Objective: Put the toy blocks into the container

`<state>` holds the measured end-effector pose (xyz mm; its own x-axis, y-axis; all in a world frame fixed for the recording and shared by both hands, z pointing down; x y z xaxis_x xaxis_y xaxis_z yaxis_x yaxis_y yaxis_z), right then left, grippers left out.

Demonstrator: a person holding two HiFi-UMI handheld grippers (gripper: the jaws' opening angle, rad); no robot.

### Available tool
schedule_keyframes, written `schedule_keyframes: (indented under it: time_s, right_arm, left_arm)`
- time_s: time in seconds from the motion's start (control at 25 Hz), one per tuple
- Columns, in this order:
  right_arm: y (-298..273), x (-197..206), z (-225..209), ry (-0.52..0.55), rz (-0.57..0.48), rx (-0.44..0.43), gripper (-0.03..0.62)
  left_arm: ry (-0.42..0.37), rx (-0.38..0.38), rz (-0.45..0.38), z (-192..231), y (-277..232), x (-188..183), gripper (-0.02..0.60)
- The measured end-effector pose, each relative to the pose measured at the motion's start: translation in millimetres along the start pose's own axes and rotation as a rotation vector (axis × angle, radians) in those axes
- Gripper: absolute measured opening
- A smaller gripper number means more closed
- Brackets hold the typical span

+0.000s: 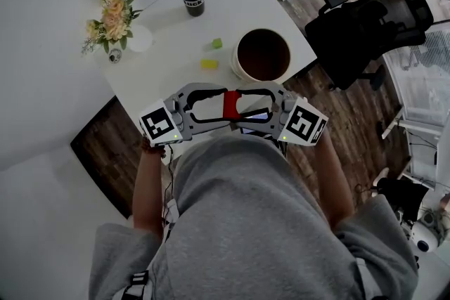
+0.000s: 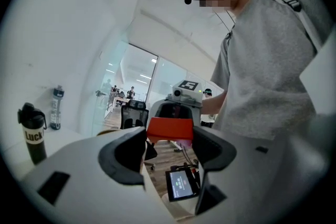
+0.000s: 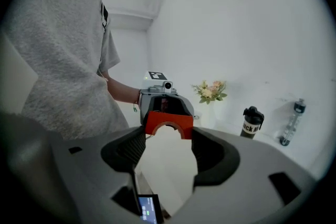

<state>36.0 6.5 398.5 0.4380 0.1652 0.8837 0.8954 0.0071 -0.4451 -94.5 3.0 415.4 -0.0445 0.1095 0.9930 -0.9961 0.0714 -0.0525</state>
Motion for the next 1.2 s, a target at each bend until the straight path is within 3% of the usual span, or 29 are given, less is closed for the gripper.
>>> schedule_keyframes:
  time_s: [0.2,0.44,0.68,0.92,1.2]
  right_arm:
    - [9.7,2.8,-16.3,0.048,0.040,0.111,0.278]
    - [29.3,13.5,-48.9,-0.008,0.045,0.343,0.278]
    - [45.4,28.1,-79.9,-0.101,0.071,0.557,0.278]
    - [56.1,48.3,-102.1,-0.240,0.073,0.747,0.278]
    - [57.5,54.1,-108.4,-0.267,0.104,0.812,0.278]
  left_arm:
    - [0.000,-0.144,0.025,16.1,7.8,10.2,0.281]
    - [-0.055,-0.400,0.198,37.2,12.1,36.3,0.270]
    - [0.004,-0.577,0.213,48.4,20.7,51.6,0.234]
    - [-0.005,-0.811,0.334,56.0,31.8,68.2,0.145]
    - [0.066,-0.941,0.266,59.9,46.4,73.2,0.022]
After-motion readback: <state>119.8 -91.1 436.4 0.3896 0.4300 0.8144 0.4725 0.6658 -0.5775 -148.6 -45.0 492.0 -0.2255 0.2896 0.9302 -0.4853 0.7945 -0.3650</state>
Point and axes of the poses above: the fingertips, and each gripper's own axes: y backward along the fingers, z to its left, x out of its underside, the point moved 7 cm from there along y, backward along the fingers, and after that the axes turned 5 degrees about -y, right-handed, at the moved point
